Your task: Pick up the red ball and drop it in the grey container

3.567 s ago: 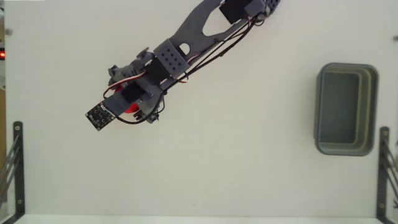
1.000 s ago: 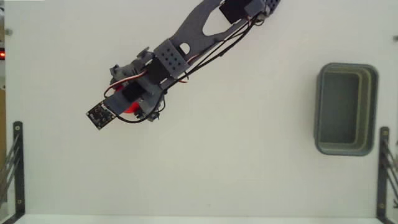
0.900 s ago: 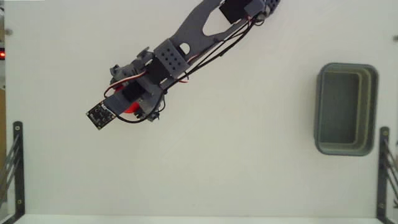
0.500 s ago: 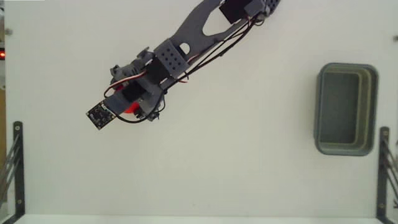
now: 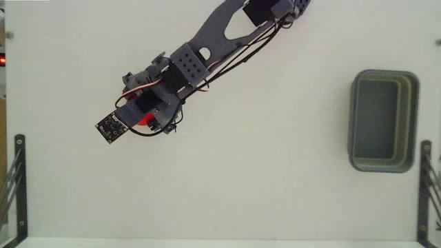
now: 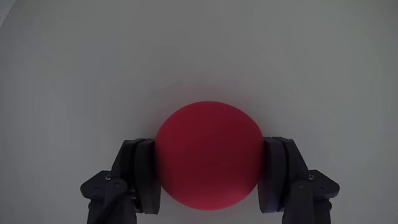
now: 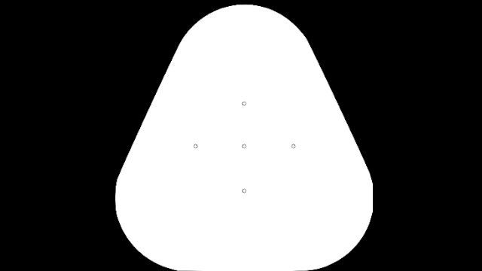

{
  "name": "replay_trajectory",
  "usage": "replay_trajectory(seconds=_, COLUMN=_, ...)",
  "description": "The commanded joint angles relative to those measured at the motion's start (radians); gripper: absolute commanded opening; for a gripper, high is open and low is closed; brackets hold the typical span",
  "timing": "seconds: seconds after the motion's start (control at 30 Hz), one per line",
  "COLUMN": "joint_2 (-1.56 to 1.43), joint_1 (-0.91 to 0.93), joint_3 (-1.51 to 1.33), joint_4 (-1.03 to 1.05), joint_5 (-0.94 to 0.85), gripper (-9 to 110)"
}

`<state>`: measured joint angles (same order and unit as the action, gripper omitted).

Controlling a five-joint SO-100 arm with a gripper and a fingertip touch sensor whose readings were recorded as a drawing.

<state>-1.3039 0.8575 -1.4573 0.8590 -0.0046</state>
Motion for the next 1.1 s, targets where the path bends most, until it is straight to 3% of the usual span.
replay_trajectory(seconds=0.0, joint_2=-0.039, joint_1=0.006, joint_3=0.006, joint_4=-0.018, joint_5=0.005, gripper=88)
replay_trajectory(seconds=1.07, joint_2=-0.039, joint_1=0.006, joint_3=0.006, joint_4=-0.018, joint_5=0.005, gripper=80)
